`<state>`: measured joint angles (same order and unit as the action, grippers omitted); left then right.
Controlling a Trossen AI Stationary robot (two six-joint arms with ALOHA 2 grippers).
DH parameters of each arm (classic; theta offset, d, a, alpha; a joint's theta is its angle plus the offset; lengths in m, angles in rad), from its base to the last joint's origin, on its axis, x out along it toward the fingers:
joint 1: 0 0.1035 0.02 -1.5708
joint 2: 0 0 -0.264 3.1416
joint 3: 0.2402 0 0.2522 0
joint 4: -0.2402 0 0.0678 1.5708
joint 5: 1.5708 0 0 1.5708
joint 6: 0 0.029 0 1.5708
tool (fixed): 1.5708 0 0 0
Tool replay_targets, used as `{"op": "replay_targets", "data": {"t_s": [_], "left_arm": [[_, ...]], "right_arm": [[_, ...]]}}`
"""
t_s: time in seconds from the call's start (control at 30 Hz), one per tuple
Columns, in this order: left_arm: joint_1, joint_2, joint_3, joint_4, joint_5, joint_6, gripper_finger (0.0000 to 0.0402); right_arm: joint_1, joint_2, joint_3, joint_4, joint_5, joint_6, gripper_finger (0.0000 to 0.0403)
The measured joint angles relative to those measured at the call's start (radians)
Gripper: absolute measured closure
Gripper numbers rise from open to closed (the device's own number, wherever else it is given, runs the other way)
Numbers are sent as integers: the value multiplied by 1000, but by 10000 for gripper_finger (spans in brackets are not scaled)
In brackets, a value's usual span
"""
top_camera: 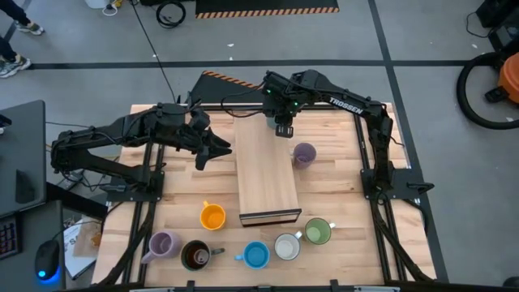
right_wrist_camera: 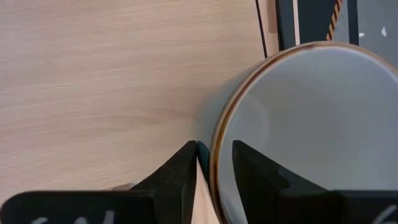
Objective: Place coffee mugs
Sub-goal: Put the light blue mug on the shelf, then put the yellow mug on the shelf
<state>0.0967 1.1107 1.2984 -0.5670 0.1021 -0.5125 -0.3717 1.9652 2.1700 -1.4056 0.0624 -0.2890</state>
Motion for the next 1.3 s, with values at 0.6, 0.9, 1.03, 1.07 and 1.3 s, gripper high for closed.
{"op": "replay_targets", "data": {"t_s": [0.6, 0.9, 1.03, 1.07, 1.3], "left_arm": [[0, 0, 0, -7, 0, 0, 260], [0, 0, 0, -7, 23, -7, 260], [-4, 0, 0, -7, 37, -8, 260], [-6, 0, 0, -7, 37, -7, 260], [-7, 0, 0, -8, 36, 4, 260]], "right_arm": [[8, 0, 0, 58, -85, 54, 292], [9, -1, 1, 119, -135, 43, 292], [8, -2, 1, 111, -134, 36, 293], [8, -2, 1, 111, -131, 34, 293], [9, -15, 2, 109, -118, 28, 285]]}}
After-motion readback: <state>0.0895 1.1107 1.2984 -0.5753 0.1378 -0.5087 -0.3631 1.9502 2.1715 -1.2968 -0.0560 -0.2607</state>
